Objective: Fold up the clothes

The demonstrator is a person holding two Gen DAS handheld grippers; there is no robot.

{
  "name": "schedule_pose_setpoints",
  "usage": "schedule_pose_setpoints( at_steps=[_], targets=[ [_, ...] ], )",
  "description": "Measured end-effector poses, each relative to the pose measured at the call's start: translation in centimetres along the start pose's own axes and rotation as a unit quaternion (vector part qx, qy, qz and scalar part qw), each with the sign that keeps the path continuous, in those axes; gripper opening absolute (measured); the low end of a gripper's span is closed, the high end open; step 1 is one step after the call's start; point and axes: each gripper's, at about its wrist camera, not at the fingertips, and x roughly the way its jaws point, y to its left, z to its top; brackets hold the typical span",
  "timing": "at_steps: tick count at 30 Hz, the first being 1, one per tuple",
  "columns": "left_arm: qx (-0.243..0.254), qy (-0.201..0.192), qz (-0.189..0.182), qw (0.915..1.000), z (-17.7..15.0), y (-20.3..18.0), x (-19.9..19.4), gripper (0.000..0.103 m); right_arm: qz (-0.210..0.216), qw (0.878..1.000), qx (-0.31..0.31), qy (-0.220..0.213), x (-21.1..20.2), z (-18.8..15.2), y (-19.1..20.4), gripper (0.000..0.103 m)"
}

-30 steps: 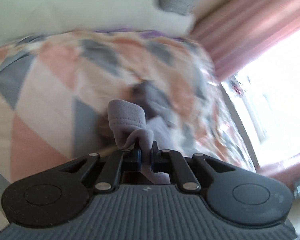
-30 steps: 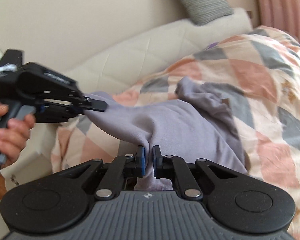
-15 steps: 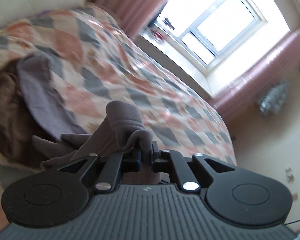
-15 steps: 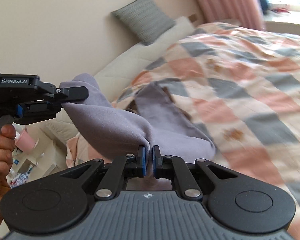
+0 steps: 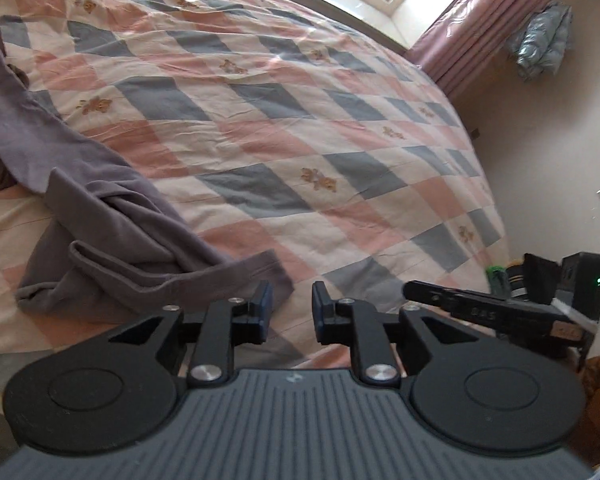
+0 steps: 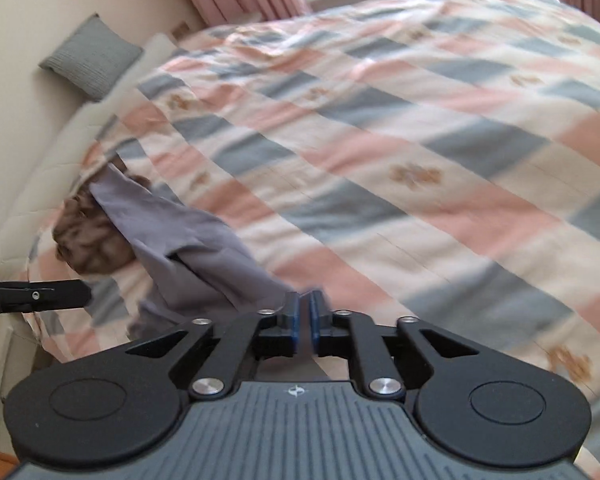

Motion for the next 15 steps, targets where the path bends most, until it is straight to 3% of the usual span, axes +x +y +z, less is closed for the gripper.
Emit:
schedule_pose_setpoints(
  at_steps=[3, 9, 12, 15],
  targets=[
    [-0.019, 0.011, 0.037, 0.9991, -1.2, 1.4, -0.2, 0.019, 0.014, 1.000, 0.010, 0.016, 0.3, -1.0, -0.5, 0.027],
    [-0.051, 0.028, 0.096, 0.9937, -1.4, 4.1, -0.4, 0.023, 0.049, 0.997, -0.003, 0.054, 2.5, -1.3, 2.3, 0.033],
    [-0.042, 0.032, 0.131, 0.9900, -0.9, 5.4, -0.5, 0.023, 0.051, 0.996, -0.024, 0.062, 3.6, -0.7, 4.2, 0.039],
    [-0.039, 0.038, 0.148, 0.9875, -0.2, 6.6, -0.5, 0.030, 0.051, 0.996, -0.035, 0.068, 4.4, 0.0, 5.9, 0.042]
  ],
)
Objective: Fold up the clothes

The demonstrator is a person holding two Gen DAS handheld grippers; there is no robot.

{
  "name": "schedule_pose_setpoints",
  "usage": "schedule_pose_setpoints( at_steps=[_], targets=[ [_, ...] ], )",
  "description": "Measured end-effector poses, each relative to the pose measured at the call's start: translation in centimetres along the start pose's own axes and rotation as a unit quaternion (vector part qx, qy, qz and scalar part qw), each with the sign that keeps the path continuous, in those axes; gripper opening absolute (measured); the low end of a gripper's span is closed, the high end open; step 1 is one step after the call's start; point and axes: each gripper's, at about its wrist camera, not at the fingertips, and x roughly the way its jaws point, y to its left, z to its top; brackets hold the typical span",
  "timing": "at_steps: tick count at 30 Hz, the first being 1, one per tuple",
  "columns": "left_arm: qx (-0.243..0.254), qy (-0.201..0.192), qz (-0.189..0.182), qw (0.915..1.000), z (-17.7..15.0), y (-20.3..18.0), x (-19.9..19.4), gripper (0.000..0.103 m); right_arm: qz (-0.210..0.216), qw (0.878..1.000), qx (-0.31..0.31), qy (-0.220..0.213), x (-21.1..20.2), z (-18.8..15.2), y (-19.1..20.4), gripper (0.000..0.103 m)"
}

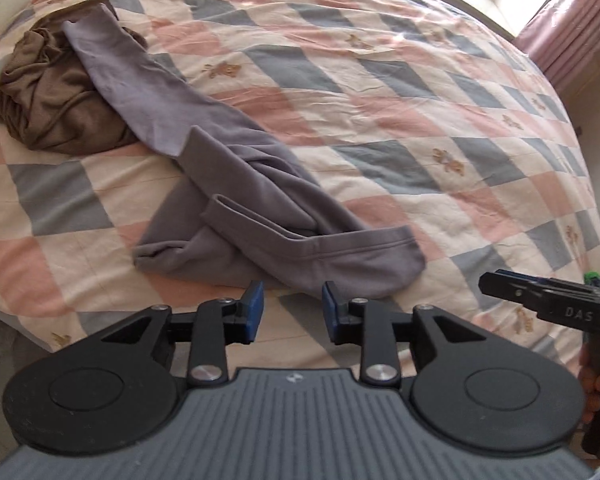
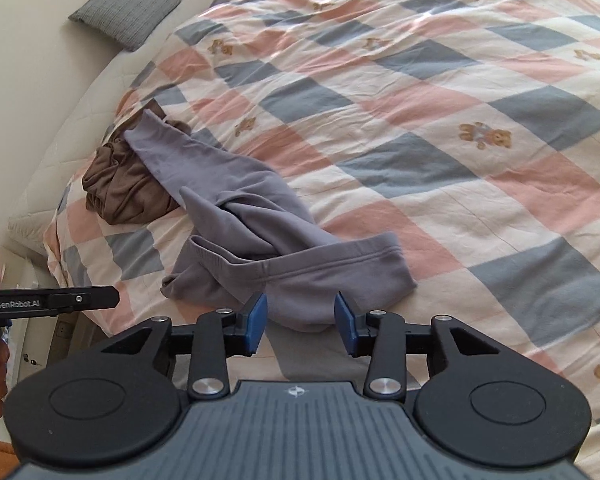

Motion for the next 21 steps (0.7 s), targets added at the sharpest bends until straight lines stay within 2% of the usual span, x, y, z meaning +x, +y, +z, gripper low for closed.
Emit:
schedule_pose_setpoints(
  at_steps=[3, 8, 14, 18, 21],
  targets=[
    [0.006, 0.003, 0.015, 0.9999, 0.8, 1.1, 0.5, 0.030, -0.005, 1.000, -0.004, 0.005, 1.0, 0.7, 1.3, 0.046],
    [0.021, 0.027, 0.027, 0.9991, 1.8, 2.7, 2.6, 0.031, -0.017, 1.000, 0.001, 0.015, 2.8, 1.1, 2.7, 0.047],
    [0.047, 0.061, 0.028, 0.9967, 2.2, 3.9, 5.8, 0.033, -0.041, 0.998, 0.021, 0.030, 4.3, 0.7, 3.2, 0.049],
    [0.055, 0.076, 0.010, 0.9955, 2.3, 4.9, 7.7, 0.035, -0.059, 0.997, 0.039, 0.036, 5.0, 0.3, 3.1, 0.053],
    [0.018, 0.088, -0.017, 0.9958, 2.9, 6.8, 8.8, 0.040, -0.064, 0.994, 0.071, 0.049, 5.7, 0.2, 2.7, 0.055]
  ],
)
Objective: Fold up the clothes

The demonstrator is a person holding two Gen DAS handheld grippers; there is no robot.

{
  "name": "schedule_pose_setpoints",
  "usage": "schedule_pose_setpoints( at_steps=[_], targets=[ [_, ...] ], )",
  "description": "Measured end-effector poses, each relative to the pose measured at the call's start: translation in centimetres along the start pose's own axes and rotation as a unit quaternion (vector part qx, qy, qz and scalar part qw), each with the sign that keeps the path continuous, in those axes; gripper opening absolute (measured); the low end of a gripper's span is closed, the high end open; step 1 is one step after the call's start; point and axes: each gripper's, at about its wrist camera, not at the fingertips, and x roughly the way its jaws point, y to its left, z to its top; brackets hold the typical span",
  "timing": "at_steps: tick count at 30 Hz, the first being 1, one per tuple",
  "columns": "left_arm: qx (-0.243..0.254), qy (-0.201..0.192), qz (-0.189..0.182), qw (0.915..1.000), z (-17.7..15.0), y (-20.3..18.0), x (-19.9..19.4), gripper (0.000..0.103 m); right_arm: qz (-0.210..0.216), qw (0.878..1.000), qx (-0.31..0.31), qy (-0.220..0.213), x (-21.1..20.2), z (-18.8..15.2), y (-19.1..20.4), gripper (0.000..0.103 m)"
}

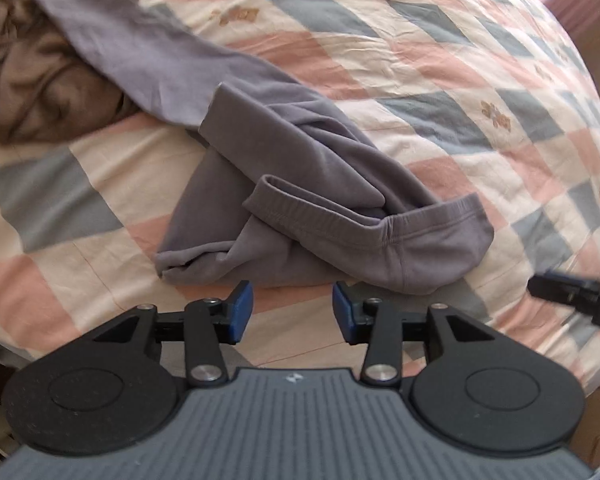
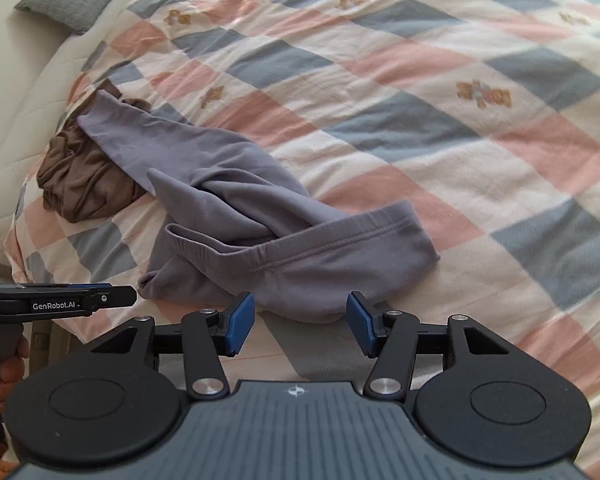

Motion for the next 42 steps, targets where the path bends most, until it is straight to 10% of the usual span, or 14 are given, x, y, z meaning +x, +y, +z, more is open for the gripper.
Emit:
schedule_pose_setpoints(
  at_steps=[5, 11, 18, 21, 23, 32, 42],
  targets=[
    [-0.108, 0.017, -0.057, 0.9923, 2.0, 3.8, 1.8, 0.053, 0.017, 0.995, 0.098, 0.028, 2.2, 0.7, -1.8, 0.059],
    [-0.248, 0.049, -0.098, 0.9626, 5.1, 7.7, 5.7, 0.060, 0.043, 0.971, 0.230, 0.038, 4.4, 1.9, -4.6, 0.063],
    [-0.321, 0.120, -0.087, 0.9355, 8.1, 8.9, 10.7, 0.060, 0.040, 0.963, 0.265, 0.039, 5.8, 3.0, -5.5, 0.069],
    [-0.326, 0.133, -0.078, 0.9327, 9.0, 8.7, 11.7, 0.056, 0.037, 0.962, 0.269, 0.040, 6.1, 3.1, -5.7, 0.070],
    [-0.316, 0.143, -0.079, 0.9345, 9.2, 8.2, 12.2, 0.023, 0.035, 0.960, 0.274, 0.042, 6.3, 3.2, -6.1, 0.070],
    [-0.195, 0.136, -0.097, 0.9664, 4.7, 5.6, 8.1, 0.010, 0.021, 0.953, 0.299, 0.051, 7.2, 3.9, -7.9, 0.055],
    [-0.244, 0.104, -0.110, 0.9578, 3.1, 6.7, 8.8, 0.027, -0.041, 0.922, 0.380, 0.065, 12.1, 7.0, -9.2, 0.056]
  ],
)
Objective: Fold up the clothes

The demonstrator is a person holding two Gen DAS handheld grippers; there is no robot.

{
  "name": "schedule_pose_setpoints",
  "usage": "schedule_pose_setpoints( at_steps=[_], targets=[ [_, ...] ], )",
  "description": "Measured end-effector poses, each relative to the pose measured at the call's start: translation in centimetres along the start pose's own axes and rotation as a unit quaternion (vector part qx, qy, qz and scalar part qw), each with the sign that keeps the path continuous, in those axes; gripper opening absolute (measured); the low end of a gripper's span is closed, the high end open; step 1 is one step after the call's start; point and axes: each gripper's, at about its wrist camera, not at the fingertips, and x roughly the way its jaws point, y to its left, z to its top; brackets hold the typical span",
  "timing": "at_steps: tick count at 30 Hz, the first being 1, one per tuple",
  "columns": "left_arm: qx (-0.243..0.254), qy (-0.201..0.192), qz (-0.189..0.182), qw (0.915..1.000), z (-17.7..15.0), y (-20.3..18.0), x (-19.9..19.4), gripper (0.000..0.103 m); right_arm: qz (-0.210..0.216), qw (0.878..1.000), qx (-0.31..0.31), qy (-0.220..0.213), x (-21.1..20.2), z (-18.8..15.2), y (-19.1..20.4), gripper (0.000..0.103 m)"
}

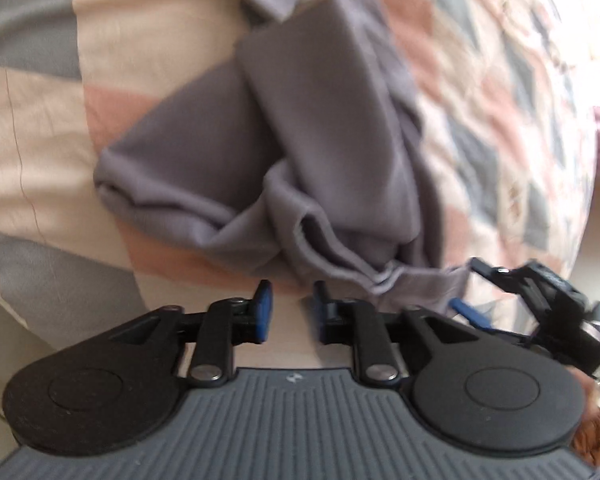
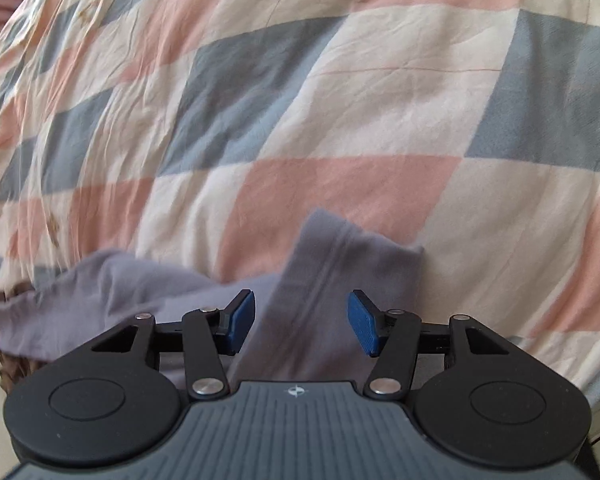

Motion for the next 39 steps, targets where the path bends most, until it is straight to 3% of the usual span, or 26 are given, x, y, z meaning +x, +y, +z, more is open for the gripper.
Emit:
schedule_pose_setpoints(
  at_steps=[2, 3, 6, 8, 10, 11, 14, 15, 17, 18, 21, 22, 23, 26, 27, 29, 35, 39],
  targets=[
    [0.003, -0.021, -0.002, 0.9998, 0.3, -0.2, -1.3, 0.046, -0.016, 1.000, 0.009, 0.002, 0.5, 0.6, 0.6, 0.057],
    [0.005, -0.030, 0.003, 0.9995, 0.5, -0.3, -1.6, 0.049, -0.035, 0.999, 0.004, 0.003, 0.7, 0.8, 0.9, 0.057],
    [-0.013, -0.032, 0.011, 0.9994, 1.4, -0.2, -1.3, 0.049, -0.093, 0.996, -0.006, 0.015, 2.2, 1.1, 1.1, 0.052],
    [-0.030, -0.025, -0.001, 0.9992, 2.0, -0.2, -1.0, 0.049, -0.091, 0.996, 0.006, 0.023, 2.7, 0.8, 0.1, 0.034],
    [-0.037, -0.022, -0.006, 0.9991, 2.6, 0.1, -0.8, 0.049, -0.082, 0.996, 0.007, 0.021, 2.4, 0.3, -0.8, 0.026],
    [-0.037, -0.020, -0.006, 0.9991, 2.7, 0.2, -0.6, 0.049, -0.078, 0.997, 0.000, 0.019, 2.0, -0.1, -1.3, 0.015],
    [-0.024, -0.006, 0.008, 0.9997, 2.9, -0.2, 0.7, 0.044, -0.071, 0.997, -0.002, 0.023, 1.0, -1.4, -3.5, 0.011],
    [-0.020, -0.001, 0.015, 0.9997, 2.9, -0.3, 1.1, 0.037, -0.067, 0.997, 0.002, 0.027, 0.8, -1.8, -4.3, 0.011],
    [-0.022, -0.001, 0.013, 0.9997, 3.0, -0.4, 1.3, 0.013, -0.042, 0.998, 0.016, 0.035, 0.6, -2.5, -6.0, 0.012],
    [-0.023, -0.001, 0.012, 0.9997, 3.0, -0.4, 1.3, 0.012, -0.032, 0.999, 0.023, 0.038, 0.5, -2.8, -6.8, 0.012],
    [-0.025, -0.004, 0.019, 0.9995, 2.9, -0.5, 1.3, 0.018, -0.016, 0.998, 0.041, 0.043, 0.3, -3.2, -8.2, 0.017],
    [-0.028, -0.010, 0.028, 0.9992, 2.8, -0.3, 1.2, 0.030, -0.011, 0.998, 0.043, 0.042, 0.1, -3.2, -8.3, 0.019],
    [-0.031, -0.017, 0.036, 0.9987, 2.6, -0.2, 1.1, 0.035, -0.005, 0.998, 0.041, 0.041, -0.1, -3.2, -8.1, 0.029],
    [-0.035, -0.024, 0.033, 0.9985, 2.5, -0.1, 1.0, 0.035, 0.017, 0.999, 0.037, 0.032, -0.9, -3.2, -7.7, 0.037],
    [-0.032, -0.024, 0.035, 0.9986, 2.5, -0.1, 1.0, 0.035, 0.024, 0.998, 0.038, 0.031, -1.1, -3.1, -7.4, 0.051],
    [-0.026, -0.022, 0.037, 0.9987, 2.5, -0.2, 1.1, 0.035, 0.030, 0.998, 0.047, 0.030, -1.2, -2.6, -6.1, 0.063],
    [-0.026, -0.017, 0.032, 0.9990, 2.5, 0.1, 1.6, 0.035, -0.033, 0.998, 0.054, 0.019, 0.8, 0.1, -2.0, 0.061],
    [-0.030, -0.012, 0.019, 0.9993, 2.7, 0.7, 1.8, 0.035, -0.080, 0.995, 0.058, 0.029, 3.0, 1.0, -0.7, 0.050]
  ],
)
